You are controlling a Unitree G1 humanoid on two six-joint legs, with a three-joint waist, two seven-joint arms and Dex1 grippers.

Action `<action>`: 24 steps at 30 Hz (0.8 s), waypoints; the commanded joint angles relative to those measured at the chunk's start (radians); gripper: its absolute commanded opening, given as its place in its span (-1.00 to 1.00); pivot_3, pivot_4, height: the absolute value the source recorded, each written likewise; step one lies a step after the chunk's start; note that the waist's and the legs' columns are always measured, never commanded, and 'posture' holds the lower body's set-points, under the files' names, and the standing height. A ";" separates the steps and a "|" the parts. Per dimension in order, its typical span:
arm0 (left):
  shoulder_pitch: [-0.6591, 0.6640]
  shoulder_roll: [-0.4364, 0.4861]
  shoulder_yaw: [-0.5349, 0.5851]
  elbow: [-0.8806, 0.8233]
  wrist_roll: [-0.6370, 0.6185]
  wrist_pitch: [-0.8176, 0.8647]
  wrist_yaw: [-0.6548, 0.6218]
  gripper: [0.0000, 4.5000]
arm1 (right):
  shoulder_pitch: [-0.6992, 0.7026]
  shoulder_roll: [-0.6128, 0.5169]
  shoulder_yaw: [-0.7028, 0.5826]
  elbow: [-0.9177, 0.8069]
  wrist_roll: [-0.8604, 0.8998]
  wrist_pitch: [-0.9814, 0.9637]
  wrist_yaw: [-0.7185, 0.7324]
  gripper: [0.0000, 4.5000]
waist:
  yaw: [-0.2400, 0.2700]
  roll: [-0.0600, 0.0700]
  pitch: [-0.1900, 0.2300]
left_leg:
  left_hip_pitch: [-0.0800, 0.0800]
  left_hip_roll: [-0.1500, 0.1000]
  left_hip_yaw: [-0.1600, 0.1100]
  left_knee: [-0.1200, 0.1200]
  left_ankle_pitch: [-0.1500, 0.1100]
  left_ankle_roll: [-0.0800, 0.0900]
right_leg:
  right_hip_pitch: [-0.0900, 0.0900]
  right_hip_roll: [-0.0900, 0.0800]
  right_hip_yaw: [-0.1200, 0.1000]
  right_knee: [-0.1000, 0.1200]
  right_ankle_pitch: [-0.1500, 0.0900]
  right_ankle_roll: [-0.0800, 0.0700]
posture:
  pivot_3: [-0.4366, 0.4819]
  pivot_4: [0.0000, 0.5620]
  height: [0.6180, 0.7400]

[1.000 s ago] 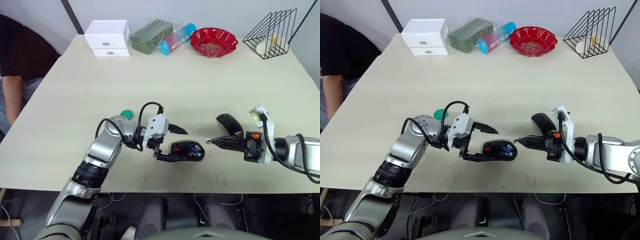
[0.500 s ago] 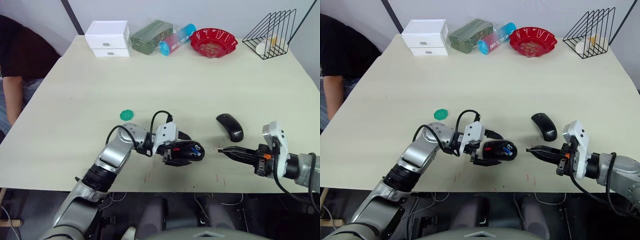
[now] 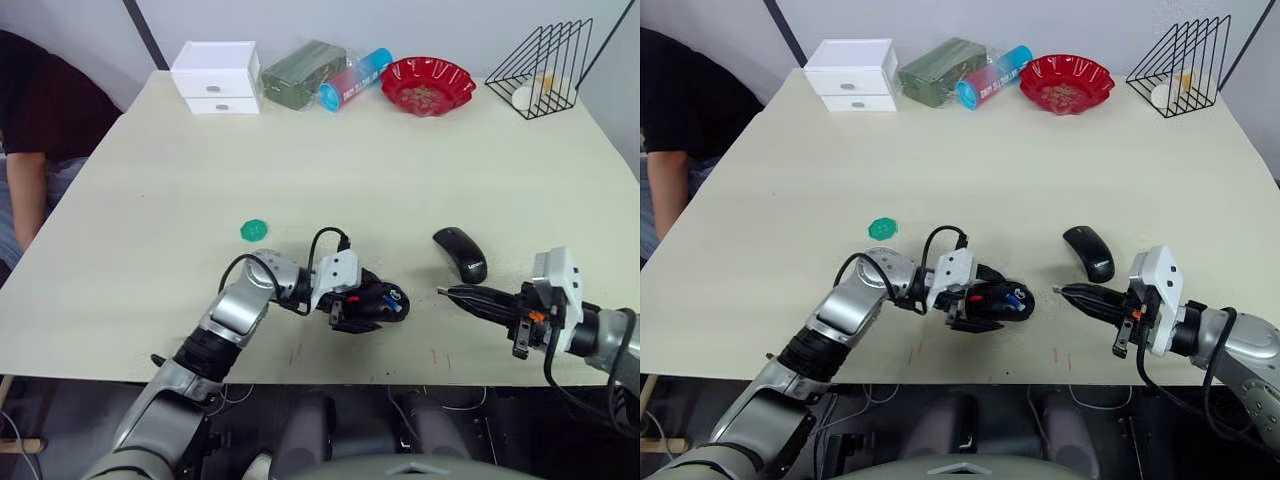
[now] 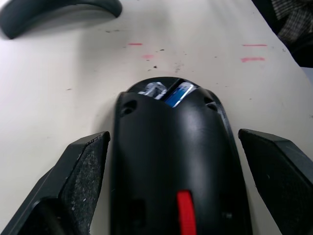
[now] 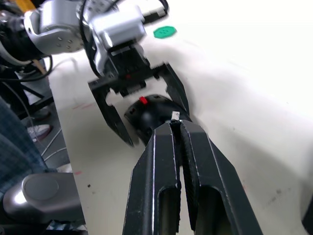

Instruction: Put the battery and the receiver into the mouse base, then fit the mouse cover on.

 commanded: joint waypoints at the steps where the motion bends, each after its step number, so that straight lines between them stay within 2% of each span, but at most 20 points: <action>1: -0.015 -0.011 -0.005 -0.007 0.005 -0.013 0.003 0.99 | -0.014 -0.001 -0.011 -0.033 0.003 -0.011 0.015 -1.00 | 0.001 0.000 0.000 | 0.000 0.000 0.000 0.000 0.000 0.000 | 0.000 0.000 0.000 0.000 0.000 0.000 | -0.05 -0.47 1.00; 15: -0.018 -0.028 -0.011 0.011 0.014 0.004 0.001 0.99 | 0.034 0.009 -0.010 -0.006 -0.090 -0.106 0.115 -1.00 | 0.006 0.000 0.000 | 0.000 0.000 0.000 0.001 0.000 0.000 | 0.000 0.000 0.000 0.001 0.000 0.000 | -0.05 -0.47 1.00; 18: -0.018 -0.028 -0.012 0.016 0.018 0.000 0.001 0.69 | 0.036 0.016 -0.006 0.006 -0.107 -0.120 0.127 -1.00 | 0.008 0.000 0.000 | 0.000 0.000 0.000 0.001 0.000 0.000 | 0.000 0.000 0.000 0.001 0.000 0.000 | -0.05 -0.47 1.00; 20: -0.017 -0.030 -0.011 0.015 0.017 0.002 0.002 0.33 | 0.039 0.020 -0.003 0.012 -0.118 -0.128 0.133 -1.00 | 0.010 0.000 0.000 | 0.000 0.000 0.000 0.001 0.000 0.000 | 0.000 0.000 0.000 0.001 0.000 0.000 | -0.05 -0.47 1.00; 24: -0.009 -0.027 -0.014 0.011 0.025 0.008 0.008 0.32 | 0.051 0.022 -0.002 0.016 -0.136 -0.139 0.146 -1.00 | 0.013 0.000 0.000 | 0.000 0.000 0.000 0.001 0.000 0.000 | 0.000 0.000 0.000 0.001 0.000 0.000 | -0.05 -0.47 1.00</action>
